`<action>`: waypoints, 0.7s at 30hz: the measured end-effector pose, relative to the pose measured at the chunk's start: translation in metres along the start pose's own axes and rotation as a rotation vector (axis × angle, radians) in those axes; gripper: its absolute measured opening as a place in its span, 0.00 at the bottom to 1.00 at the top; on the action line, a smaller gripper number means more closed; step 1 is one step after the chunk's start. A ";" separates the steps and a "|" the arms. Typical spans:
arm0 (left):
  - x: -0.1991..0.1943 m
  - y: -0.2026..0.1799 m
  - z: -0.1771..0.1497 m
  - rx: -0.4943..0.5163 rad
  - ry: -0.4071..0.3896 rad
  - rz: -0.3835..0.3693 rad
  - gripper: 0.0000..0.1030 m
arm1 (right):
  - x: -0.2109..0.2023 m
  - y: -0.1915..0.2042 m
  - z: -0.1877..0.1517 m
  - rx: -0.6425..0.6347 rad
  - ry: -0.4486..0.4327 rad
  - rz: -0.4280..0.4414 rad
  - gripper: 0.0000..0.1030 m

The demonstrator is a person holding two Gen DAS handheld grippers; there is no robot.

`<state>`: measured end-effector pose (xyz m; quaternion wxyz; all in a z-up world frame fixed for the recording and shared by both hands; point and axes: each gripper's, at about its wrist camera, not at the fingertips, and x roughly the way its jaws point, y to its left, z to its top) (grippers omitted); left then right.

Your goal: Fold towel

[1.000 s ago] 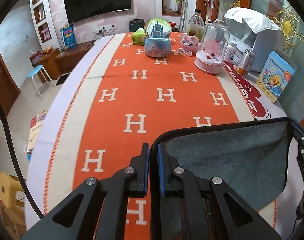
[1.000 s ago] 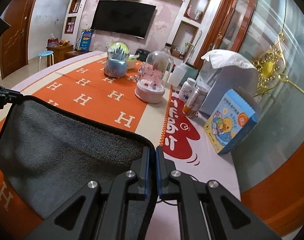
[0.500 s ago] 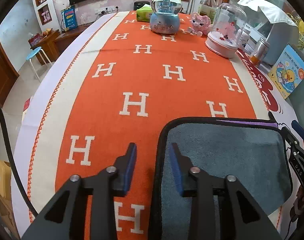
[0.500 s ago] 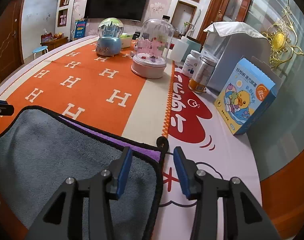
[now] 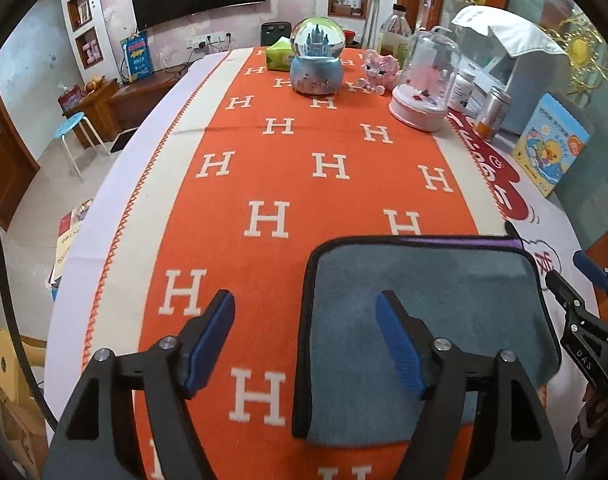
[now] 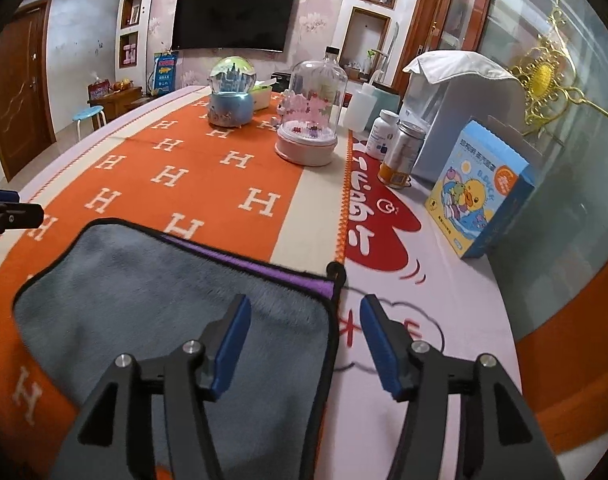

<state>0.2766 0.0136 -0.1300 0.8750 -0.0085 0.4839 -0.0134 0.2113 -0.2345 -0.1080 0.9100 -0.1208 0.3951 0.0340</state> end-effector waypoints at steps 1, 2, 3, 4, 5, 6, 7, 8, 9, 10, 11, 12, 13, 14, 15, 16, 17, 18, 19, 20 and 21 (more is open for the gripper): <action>-0.005 0.000 -0.004 0.001 0.002 -0.001 0.71 | -0.005 0.001 -0.003 0.008 0.005 0.009 0.56; -0.009 0.000 -0.009 -0.001 0.006 -0.002 0.72 | -0.008 0.001 -0.005 0.015 0.011 0.017 0.56; -0.014 0.001 -0.014 -0.004 0.010 -0.005 0.72 | -0.012 0.002 -0.009 0.024 0.020 0.027 0.57; -0.019 0.002 -0.020 -0.007 0.015 -0.009 0.73 | -0.017 0.003 -0.013 0.034 0.032 0.038 0.57; -0.023 0.002 -0.027 -0.010 0.024 -0.013 0.73 | -0.021 0.005 -0.017 0.043 0.045 0.052 0.58; -0.027 0.002 -0.034 -0.011 0.033 -0.017 0.73 | -0.026 0.007 -0.023 0.052 0.060 0.067 0.58; -0.032 0.002 -0.043 -0.010 0.043 -0.018 0.73 | -0.030 0.009 -0.026 0.057 0.068 0.075 0.58; -0.035 0.002 -0.049 -0.009 0.050 -0.017 0.73 | -0.034 0.010 -0.031 0.062 0.075 0.082 0.59; -0.039 0.002 -0.057 -0.007 0.058 -0.016 0.73 | -0.038 0.012 -0.035 0.065 0.081 0.087 0.59; -0.043 0.002 -0.065 -0.007 0.067 -0.016 0.73 | -0.043 0.014 -0.041 0.068 0.093 0.093 0.61; -0.047 0.002 -0.072 -0.004 0.079 -0.019 0.73 | -0.048 0.015 -0.046 0.072 0.105 0.097 0.63; -0.051 0.002 -0.079 -0.003 0.088 -0.022 0.73 | -0.053 0.016 -0.050 0.077 0.114 0.101 0.64; -0.057 0.002 -0.086 -0.002 0.094 -0.025 0.73 | -0.057 0.016 -0.054 0.081 0.121 0.106 0.66; -0.062 0.002 -0.091 -0.001 0.095 -0.029 0.73 | -0.062 0.017 -0.057 0.083 0.127 0.109 0.69; -0.067 0.002 -0.095 0.000 0.093 -0.033 0.73 | -0.067 0.017 -0.061 0.085 0.132 0.110 0.71; -0.072 0.002 -0.098 0.002 0.089 -0.038 0.73 | -0.073 0.018 -0.064 0.090 0.140 0.113 0.75; -0.080 0.002 -0.102 0.005 0.081 -0.041 0.73 | -0.079 0.017 -0.067 0.098 0.150 0.122 0.79; -0.085 0.002 -0.103 0.007 0.075 -0.041 0.73 | -0.084 0.017 -0.069 0.108 0.155 0.134 0.82; -0.092 0.002 -0.105 0.010 0.067 -0.042 0.73 | -0.092 0.016 -0.070 0.117 0.155 0.143 0.89; -0.099 0.001 -0.108 0.011 0.063 -0.045 0.73 | -0.099 0.017 -0.071 0.119 0.153 0.142 0.94; -0.105 0.001 -0.109 0.011 0.063 -0.048 0.73 | -0.107 0.017 -0.072 0.120 0.148 0.137 0.96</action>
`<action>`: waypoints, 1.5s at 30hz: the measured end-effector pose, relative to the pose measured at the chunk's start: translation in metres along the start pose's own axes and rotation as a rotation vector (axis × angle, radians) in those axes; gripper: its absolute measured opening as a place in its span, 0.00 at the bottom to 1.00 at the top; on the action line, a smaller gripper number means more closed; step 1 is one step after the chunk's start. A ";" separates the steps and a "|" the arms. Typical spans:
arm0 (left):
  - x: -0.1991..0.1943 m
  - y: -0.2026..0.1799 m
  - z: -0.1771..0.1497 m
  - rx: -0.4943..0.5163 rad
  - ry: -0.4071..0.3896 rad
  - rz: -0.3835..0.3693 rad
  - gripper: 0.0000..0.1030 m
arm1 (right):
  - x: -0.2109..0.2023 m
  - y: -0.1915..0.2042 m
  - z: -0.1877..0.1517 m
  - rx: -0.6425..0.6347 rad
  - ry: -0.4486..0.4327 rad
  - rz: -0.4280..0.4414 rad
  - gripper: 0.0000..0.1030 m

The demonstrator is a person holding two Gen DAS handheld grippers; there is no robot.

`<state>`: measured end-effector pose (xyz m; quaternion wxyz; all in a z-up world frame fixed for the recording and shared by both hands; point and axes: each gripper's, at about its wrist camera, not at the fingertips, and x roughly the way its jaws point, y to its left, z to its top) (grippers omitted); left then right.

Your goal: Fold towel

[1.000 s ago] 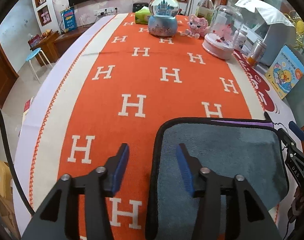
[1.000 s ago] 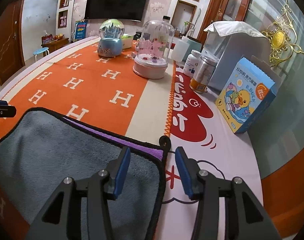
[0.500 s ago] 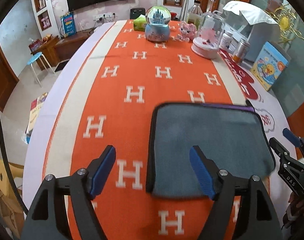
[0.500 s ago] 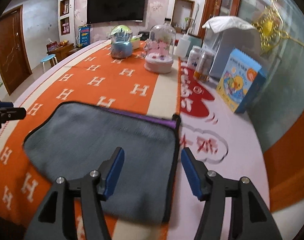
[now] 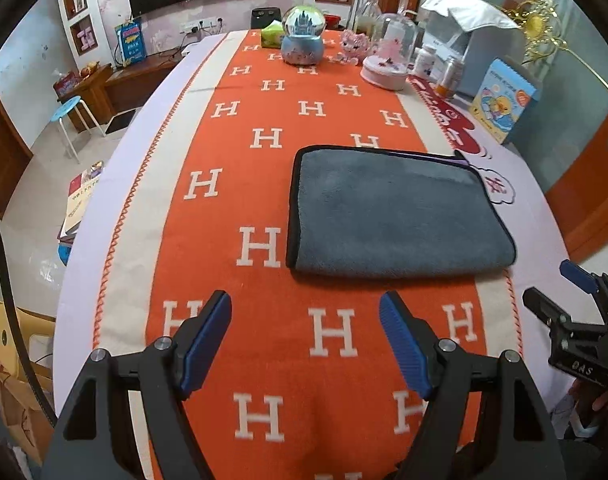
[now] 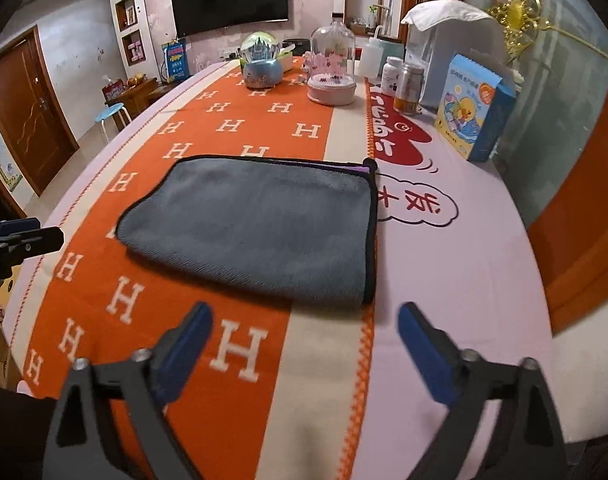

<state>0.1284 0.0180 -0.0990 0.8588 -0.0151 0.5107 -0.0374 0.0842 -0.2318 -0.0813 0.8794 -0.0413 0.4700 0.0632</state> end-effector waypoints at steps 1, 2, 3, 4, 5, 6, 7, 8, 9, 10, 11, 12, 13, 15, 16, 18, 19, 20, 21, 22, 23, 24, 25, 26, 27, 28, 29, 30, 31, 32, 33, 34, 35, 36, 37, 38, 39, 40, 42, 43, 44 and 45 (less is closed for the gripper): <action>-0.006 -0.001 -0.001 -0.002 0.004 -0.004 0.73 | -0.006 0.001 -0.001 0.000 -0.001 -0.003 0.97; -0.014 -0.001 -0.004 -0.007 0.011 -0.006 0.73 | -0.013 0.003 -0.002 0.003 0.001 -0.003 0.98; -0.018 -0.002 -0.003 -0.011 0.014 -0.008 0.73 | -0.019 0.004 -0.001 0.008 0.002 -0.002 0.98; -0.024 -0.003 -0.004 -0.015 0.015 -0.009 0.73 | -0.026 0.005 -0.001 0.020 0.004 -0.001 0.98; -0.032 -0.005 -0.005 -0.015 0.012 -0.008 0.73 | -0.033 0.005 -0.001 0.037 0.009 0.002 0.99; -0.040 -0.007 -0.005 -0.010 0.005 -0.003 0.73 | -0.041 0.006 0.000 0.059 0.024 0.004 0.99; -0.045 -0.008 -0.006 -0.006 0.000 0.003 0.73 | -0.045 0.005 0.001 0.076 0.046 0.001 1.00; -0.052 -0.011 -0.007 0.000 -0.006 0.014 0.73 | -0.048 0.005 0.002 0.093 0.070 -0.004 1.00; -0.058 -0.013 -0.007 0.004 -0.010 0.024 0.74 | -0.053 0.005 0.002 0.117 0.097 -0.006 1.00; -0.064 -0.014 -0.007 0.006 -0.007 0.042 0.75 | -0.057 0.004 0.001 0.134 0.111 -0.003 1.00; -0.070 -0.016 -0.008 0.007 -0.001 0.064 0.76 | -0.062 0.004 0.000 0.149 0.119 0.003 1.00; -0.076 -0.018 -0.010 0.006 0.003 0.076 0.76 | -0.067 0.004 -0.001 0.169 0.125 0.010 1.00; -0.082 -0.019 -0.012 0.003 0.006 0.076 0.76 | -0.073 0.004 -0.002 0.183 0.129 0.012 1.00; -0.092 -0.019 -0.015 -0.008 0.005 0.069 0.76 | -0.086 0.006 -0.006 0.215 0.138 0.018 1.00; -0.098 -0.019 -0.019 -0.013 -0.003 0.073 0.76 | -0.094 0.008 -0.008 0.234 0.139 0.028 1.00; -0.107 -0.021 -0.025 -0.004 -0.024 0.096 0.77 | -0.109 0.012 -0.009 0.260 0.132 0.051 1.00; -0.111 -0.023 -0.027 0.001 -0.032 0.103 0.79 | -0.117 0.016 -0.010 0.265 0.124 0.071 1.00; -0.115 -0.024 -0.030 0.000 -0.039 0.102 0.80 | -0.125 0.021 -0.011 0.260 0.111 0.085 1.00; -0.118 -0.025 -0.033 -0.003 -0.044 0.104 0.81 | -0.133 0.028 -0.012 0.245 0.095 0.089 1.00; -0.121 -0.027 -0.036 -0.002 -0.052 0.111 0.81 | -0.138 0.033 -0.012 0.234 0.083 0.088 1.00; -0.124 -0.030 -0.040 0.003 -0.060 0.114 0.82 | -0.142 0.039 -0.014 0.219 0.070 0.087 1.00; -0.127 -0.033 -0.044 0.012 -0.066 0.111 0.83 | -0.146 0.044 -0.015 0.207 0.065 0.085 1.00; -0.128 -0.035 -0.046 0.017 -0.069 0.109 0.85 | -0.148 0.047 -0.017 0.199 0.061 0.082 1.00; -0.133 -0.036 -0.049 0.018 -0.081 0.111 0.85 | -0.149 0.049 -0.019 0.199 0.059 0.083 1.00; -0.135 -0.037 -0.050 0.015 -0.092 0.116 0.86 | -0.150 0.049 -0.021 0.203 0.061 0.081 1.00; -0.139 -0.036 -0.052 0.010 -0.106 0.117 0.87 | -0.150 0.048 -0.022 0.211 0.062 0.076 1.00; -0.143 -0.036 -0.053 0.006 -0.119 0.115 0.90 | -0.150 0.045 -0.024 0.226 0.064 0.075 1.00; -0.145 -0.036 -0.053 0.003 -0.128 0.112 0.92 | -0.150 0.042 -0.025 0.241 0.066 0.073 1.00; -0.147 -0.035 -0.054 0.001 -0.136 0.109 0.95 | -0.150 0.040 -0.027 0.257 0.069 0.068 1.00; -0.150 -0.035 -0.055 -0.002 -0.144 0.107 0.97 | -0.150 0.038 -0.029 0.267 0.069 0.065 1.00; -0.150 -0.034 -0.056 -0.006 -0.149 0.103 0.98 | -0.151 0.038 -0.029 0.269 0.067 0.064 1.00; -0.151 -0.034 -0.057 -0.008 -0.152 0.097 0.99 | -0.151 0.038 -0.030 0.267 0.067 0.061 1.00; -0.152 -0.034 -0.058 -0.010 -0.153 0.090 0.99 | -0.152 0.039 -0.030 0.262 0.065 0.062 1.00; -0.152 -0.034 -0.059 -0.009 -0.151 0.085 0.99 | -0.152 0.040 -0.031 0.257 0.064 0.063 1.00; -0.152 -0.034 -0.060 -0.008 -0.149 0.082 0.99 | -0.153 0.042 -0.031 0.250 0.063 0.061 1.00; -0.151 -0.035 -0.060 -0.004 -0.144 0.083 0.99 | -0.154 0.043 -0.032 0.245 0.059 0.065 1.00; -0.151 -0.036 -0.061 0.000 -0.142 0.085 0.99 | -0.155 0.044 -0.032 0.240 0.054 0.066 1.00; -0.151 -0.037 -0.062 0.003 -0.142 0.083 0.99 | -0.157 0.045 -0.032 0.234 0.047 0.063 1.00; -0.153 -0.039 -0.063 0.008 -0.146 0.082 0.99 | -0.159 0.047 -0.032 0.220 0.036 0.057 1.00; -0.154 -0.040 -0.063 0.010 -0.152 0.085 0.99 | -0.160 0.048 -0.032 0.215 0.032 0.052 1.00; -0.155 -0.041 -0.064 0.011 -0.156 0.089 0.99 | -0.161 0.048 -0.032 0.209 0.026 0.045 1.00; -0.156 -0.042 -0.064 0.012 -0.158 0.093 0.99 | -0.162 0.048 -0.032 0.206 0.018 0.039 1.00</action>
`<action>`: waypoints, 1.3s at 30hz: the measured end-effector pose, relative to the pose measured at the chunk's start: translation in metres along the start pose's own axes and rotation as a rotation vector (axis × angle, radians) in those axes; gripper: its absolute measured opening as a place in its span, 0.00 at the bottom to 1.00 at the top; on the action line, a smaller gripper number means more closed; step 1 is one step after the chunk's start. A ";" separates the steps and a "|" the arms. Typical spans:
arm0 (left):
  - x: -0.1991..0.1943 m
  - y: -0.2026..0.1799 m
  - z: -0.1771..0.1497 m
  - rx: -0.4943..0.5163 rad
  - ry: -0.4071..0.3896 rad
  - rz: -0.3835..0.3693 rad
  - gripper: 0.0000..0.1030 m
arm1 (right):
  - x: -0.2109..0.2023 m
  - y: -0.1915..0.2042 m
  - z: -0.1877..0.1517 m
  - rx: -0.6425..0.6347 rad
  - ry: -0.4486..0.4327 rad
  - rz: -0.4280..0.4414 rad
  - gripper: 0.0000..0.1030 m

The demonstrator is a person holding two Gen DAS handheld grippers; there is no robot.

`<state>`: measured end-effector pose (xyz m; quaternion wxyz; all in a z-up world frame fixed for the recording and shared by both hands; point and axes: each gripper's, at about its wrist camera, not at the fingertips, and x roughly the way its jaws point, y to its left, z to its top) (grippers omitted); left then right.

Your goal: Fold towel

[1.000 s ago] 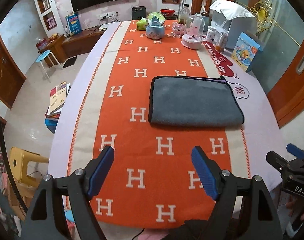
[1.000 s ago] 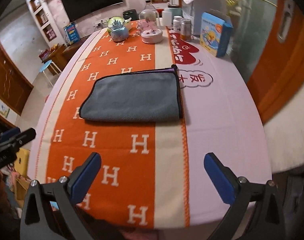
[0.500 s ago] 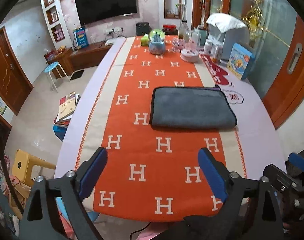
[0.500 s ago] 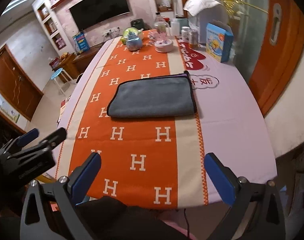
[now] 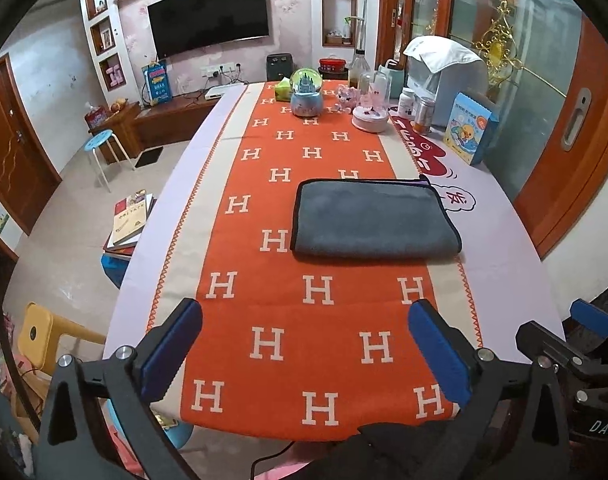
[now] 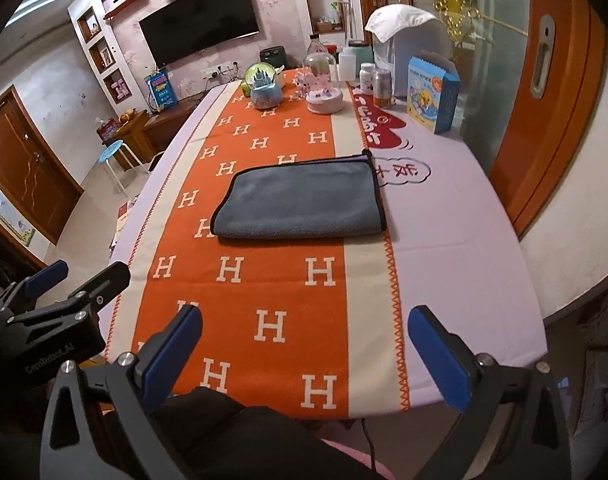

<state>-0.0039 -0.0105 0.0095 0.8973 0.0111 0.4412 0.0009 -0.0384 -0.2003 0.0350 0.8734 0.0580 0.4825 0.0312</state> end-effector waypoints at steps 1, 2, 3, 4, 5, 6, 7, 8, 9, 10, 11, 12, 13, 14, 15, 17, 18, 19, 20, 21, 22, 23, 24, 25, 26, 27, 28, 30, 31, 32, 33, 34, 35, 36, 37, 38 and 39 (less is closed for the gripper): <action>-0.001 0.000 -0.001 0.000 -0.001 0.003 0.99 | -0.002 -0.001 0.000 0.001 -0.014 -0.007 1.00; -0.001 0.000 -0.001 -0.001 -0.001 0.006 0.99 | -0.003 -0.001 0.000 0.000 -0.023 -0.014 1.00; -0.001 -0.001 -0.001 -0.002 0.001 0.007 0.99 | -0.004 -0.002 0.000 0.000 -0.029 -0.020 1.00; 0.000 -0.001 -0.001 -0.003 0.003 0.007 0.99 | -0.003 -0.002 0.000 -0.001 -0.026 -0.022 1.00; 0.000 -0.002 -0.001 -0.001 0.005 0.008 0.99 | -0.002 -0.003 0.000 -0.001 -0.022 -0.023 1.00; 0.000 -0.002 -0.002 0.001 0.005 0.009 0.99 | -0.001 -0.003 0.000 -0.001 -0.020 -0.025 1.00; 0.000 -0.003 -0.002 0.003 0.005 0.009 0.99 | 0.001 -0.003 -0.001 -0.002 -0.017 -0.033 1.00; 0.000 -0.004 -0.002 0.006 0.001 0.012 0.99 | 0.003 -0.004 -0.001 0.001 -0.010 -0.034 1.00; -0.001 -0.004 -0.002 0.009 -0.001 0.013 0.99 | 0.005 -0.004 -0.001 0.004 -0.003 -0.032 1.00; -0.001 -0.005 -0.002 0.012 0.000 0.012 0.99 | 0.006 -0.005 -0.001 0.009 0.002 -0.030 1.00; 0.000 -0.004 -0.002 0.013 0.001 0.011 0.99 | 0.007 -0.004 -0.002 0.011 0.005 -0.030 1.00; 0.000 -0.004 -0.002 0.014 0.002 0.012 0.99 | 0.008 -0.004 -0.001 0.012 0.008 -0.027 1.00; 0.000 -0.004 -0.002 0.013 0.002 0.014 0.99 | 0.009 -0.003 -0.002 0.011 0.010 -0.027 1.00; 0.000 -0.003 -0.002 0.012 0.000 0.016 0.99 | 0.010 -0.003 -0.002 0.009 0.012 -0.027 1.00; 0.000 -0.003 -0.002 0.011 -0.002 0.018 0.99 | 0.010 -0.002 -0.002 0.008 0.014 -0.026 1.00; 0.000 -0.002 -0.002 0.010 -0.005 0.009 0.99 | 0.012 -0.001 -0.002 0.008 0.021 -0.023 1.00; 0.000 -0.001 -0.002 0.010 -0.007 0.003 0.99 | 0.013 -0.001 -0.002 0.009 0.024 -0.022 1.00; -0.001 -0.001 -0.002 0.008 -0.010 -0.001 0.99 | 0.014 -0.001 -0.002 0.012 0.029 -0.021 1.00; -0.001 0.000 -0.002 0.006 -0.014 -0.006 0.99 | 0.015 -0.002 -0.001 0.015 0.031 -0.021 1.00; -0.002 0.000 -0.002 0.004 -0.020 -0.009 0.99 | 0.016 -0.002 -0.001 0.016 0.032 -0.021 1.00; -0.003 0.000 -0.001 0.002 -0.024 -0.010 0.99 | 0.016 -0.001 -0.001 0.016 0.033 -0.020 1.00; -0.003 0.001 -0.001 0.001 -0.027 -0.010 0.99 | 0.016 -0.001 -0.001 0.014 0.034 -0.021 1.00; -0.003 0.001 -0.001 0.001 -0.028 -0.011 0.99 | 0.017 -0.001 -0.001 0.013 0.035 -0.021 1.00; -0.003 0.001 -0.001 0.002 -0.025 -0.011 0.99 | 0.017 -0.001 -0.001 0.012 0.036 -0.021 1.00; -0.003 0.002 -0.001 0.001 -0.023 -0.012 0.99 | 0.017 0.000 -0.001 0.011 0.038 -0.021 1.00; -0.003 0.002 -0.001 0.000 -0.022 -0.013 0.99 | 0.018 0.000 -0.001 0.012 0.040 -0.021 1.00; -0.002 0.003 0.000 -0.001 -0.020 -0.014 0.99 | 0.018 0.000 -0.001 0.013 0.041 -0.021 1.00; -0.002 0.003 0.000 -0.004 -0.019 -0.012 0.99 | 0.018 0.000 -0.001 0.013 0.041 -0.022 1.00; -0.001 0.004 0.000 -0.005 -0.017 -0.013 0.99 | 0.019 0.000 -0.001 0.014 0.042 -0.023 1.00; 0.001 0.005 0.000 -0.008 -0.012 -0.016 0.99 | 0.020 0.001 -0.001 0.014 0.045 -0.023 1.00; 0.001 0.005 0.000 -0.009 -0.009 -0.019 0.99 | 0.020 0.001 -0.001 0.015 0.048 -0.023 1.00; 0.003 0.005 0.000 -0.009 -0.006 -0.019 0.99 | 0.021 0.001 -0.001 0.015 0.051 -0.024 1.00; 0.003 0.005 0.000 -0.008 -0.004 -0.019 0.99 | 0.022 0.001 -0.001 0.016 0.052 -0.025 1.00; 0.003 0.005 0.000 -0.007 -0.002 -0.020 0.99 | 0.023 0.001 -0.001 0.017 0.054 -0.025 1.00; 0.004 0.005 0.000 -0.006 -0.002 -0.021 0.99 | 0.023 0.002 -0.001 0.018 0.056 -0.026 1.00; 0.004 0.005 0.000 -0.005 -0.001 -0.021 0.99 | 0.024 0.002 -0.001 0.020 0.057 -0.027 1.00; 0.005 0.004 0.001 -0.003 0.001 -0.022 0.99 | 0.024 0.002 -0.001 0.021 0.059 -0.027 1.00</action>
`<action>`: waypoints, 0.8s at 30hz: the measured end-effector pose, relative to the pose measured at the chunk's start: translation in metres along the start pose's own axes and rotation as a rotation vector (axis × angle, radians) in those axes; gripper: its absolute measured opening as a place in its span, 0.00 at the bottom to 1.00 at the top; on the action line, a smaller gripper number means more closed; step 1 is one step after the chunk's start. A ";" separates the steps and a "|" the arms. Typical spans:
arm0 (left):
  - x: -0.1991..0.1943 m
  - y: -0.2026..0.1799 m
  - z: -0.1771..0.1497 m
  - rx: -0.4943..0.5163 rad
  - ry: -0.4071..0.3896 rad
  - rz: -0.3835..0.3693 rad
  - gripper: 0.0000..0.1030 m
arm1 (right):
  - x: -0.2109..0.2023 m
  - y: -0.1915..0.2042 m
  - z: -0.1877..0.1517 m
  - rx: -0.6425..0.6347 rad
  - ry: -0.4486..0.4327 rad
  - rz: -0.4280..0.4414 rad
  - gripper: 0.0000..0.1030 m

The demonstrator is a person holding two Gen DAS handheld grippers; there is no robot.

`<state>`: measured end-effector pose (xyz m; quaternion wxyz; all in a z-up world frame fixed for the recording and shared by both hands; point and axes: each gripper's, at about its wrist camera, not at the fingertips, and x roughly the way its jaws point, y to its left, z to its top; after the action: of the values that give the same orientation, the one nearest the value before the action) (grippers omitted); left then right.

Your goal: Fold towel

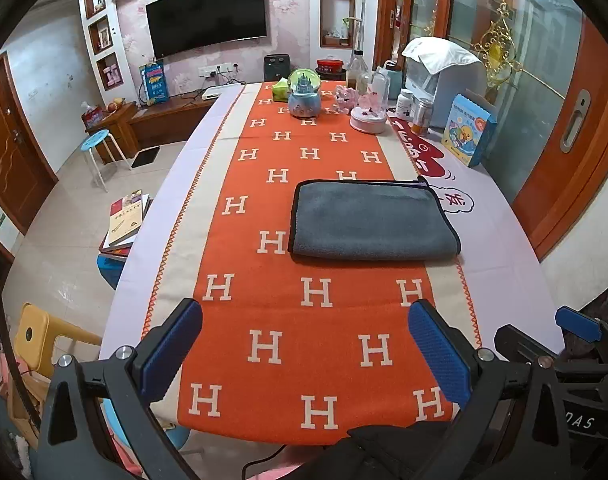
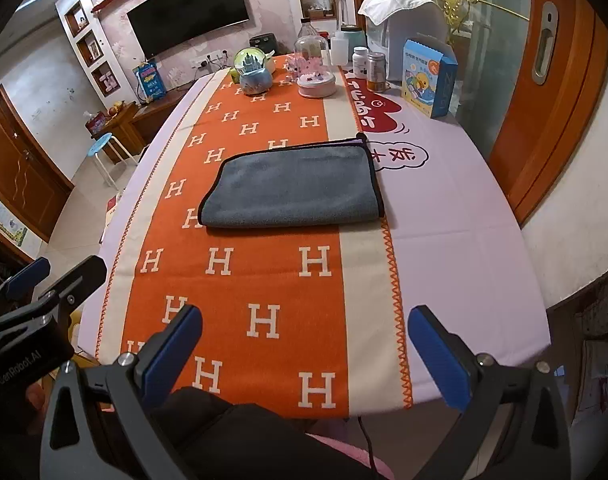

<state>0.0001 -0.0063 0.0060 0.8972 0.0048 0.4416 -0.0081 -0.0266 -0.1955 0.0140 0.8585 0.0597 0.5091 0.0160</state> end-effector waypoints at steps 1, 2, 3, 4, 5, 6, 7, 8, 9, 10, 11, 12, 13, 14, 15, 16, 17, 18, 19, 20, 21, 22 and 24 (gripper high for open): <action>0.001 -0.001 0.000 0.001 0.002 -0.001 0.99 | 0.001 0.000 0.000 0.001 0.002 -0.001 1.00; 0.001 -0.001 0.000 0.002 0.003 -0.003 0.99 | 0.001 0.000 0.000 0.002 0.003 -0.001 1.00; 0.002 -0.001 0.001 0.004 0.004 -0.003 0.99 | 0.001 0.000 0.000 0.001 0.003 -0.001 1.00; 0.002 -0.001 0.001 0.004 0.004 -0.003 0.99 | 0.001 0.000 0.000 0.001 0.003 -0.001 1.00; 0.003 -0.001 0.001 0.006 0.006 -0.005 0.99 | 0.002 0.000 0.000 0.002 0.004 -0.001 1.00; 0.004 -0.002 0.001 0.008 0.008 -0.006 0.99 | 0.002 0.000 0.000 0.002 0.004 -0.001 1.00; 0.005 -0.002 0.001 0.011 0.012 -0.007 0.99 | 0.002 0.000 0.000 0.002 0.005 -0.001 1.00; 0.006 -0.002 0.001 0.011 0.016 -0.008 0.99 | 0.002 0.000 0.000 0.001 0.004 -0.001 1.00; 0.006 -0.001 0.001 0.011 0.016 -0.009 0.99 | 0.002 0.000 0.000 0.001 0.004 -0.001 1.00; 0.007 -0.001 0.001 0.011 0.016 -0.009 0.99 | 0.002 0.000 0.001 0.002 0.004 -0.002 1.00; 0.007 -0.001 0.001 0.011 0.015 -0.009 0.99 | 0.002 0.000 0.001 0.002 0.004 -0.002 1.00; 0.007 -0.001 0.001 0.013 0.016 -0.009 0.99 | 0.002 0.000 0.001 0.002 0.004 -0.002 1.00; 0.007 -0.001 0.001 0.012 0.016 -0.006 0.99 | 0.002 0.000 0.001 0.001 0.005 -0.002 1.00; 0.007 -0.001 0.001 0.012 0.016 -0.007 0.99 | 0.002 0.000 0.001 0.001 0.004 -0.001 1.00; 0.007 -0.001 0.001 0.012 0.017 -0.009 0.99 | 0.002 0.000 0.001 0.001 0.005 -0.001 1.00; 0.007 -0.001 0.001 0.012 0.016 -0.008 0.99 | 0.002 0.000 0.001 0.001 0.005 -0.001 1.00; 0.007 -0.001 0.001 0.012 0.016 -0.008 0.99 | 0.002 0.000 0.001 0.001 0.005 -0.001 1.00; 0.007 -0.001 0.001 0.012 0.016 -0.008 0.99 | 0.002 0.000 0.001 0.000 0.006 -0.001 1.00; 0.007 -0.001 0.001 0.012 0.016 -0.008 0.99 | 0.003 0.001 0.000 0.001 0.006 -0.002 1.00; 0.007 -0.001 0.001 0.012 0.016 -0.009 0.99 | 0.003 0.001 0.000 0.000 0.007 -0.002 1.00; 0.007 -0.001 0.001 0.012 0.016 -0.008 0.99 | 0.004 0.001 0.000 0.000 0.008 -0.002 1.00; 0.006 -0.001 0.001 0.012 0.016 -0.008 0.99 | 0.005 0.002 -0.002 -0.001 0.010 -0.003 1.00; 0.007 -0.001 0.001 0.011 0.017 -0.008 0.99 | 0.006 0.003 -0.003 -0.001 0.011 -0.003 1.00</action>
<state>0.0047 -0.0078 0.0014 0.8934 0.0082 0.4490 -0.0141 -0.0262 -0.1921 0.0083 0.8557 0.0582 0.5139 0.0153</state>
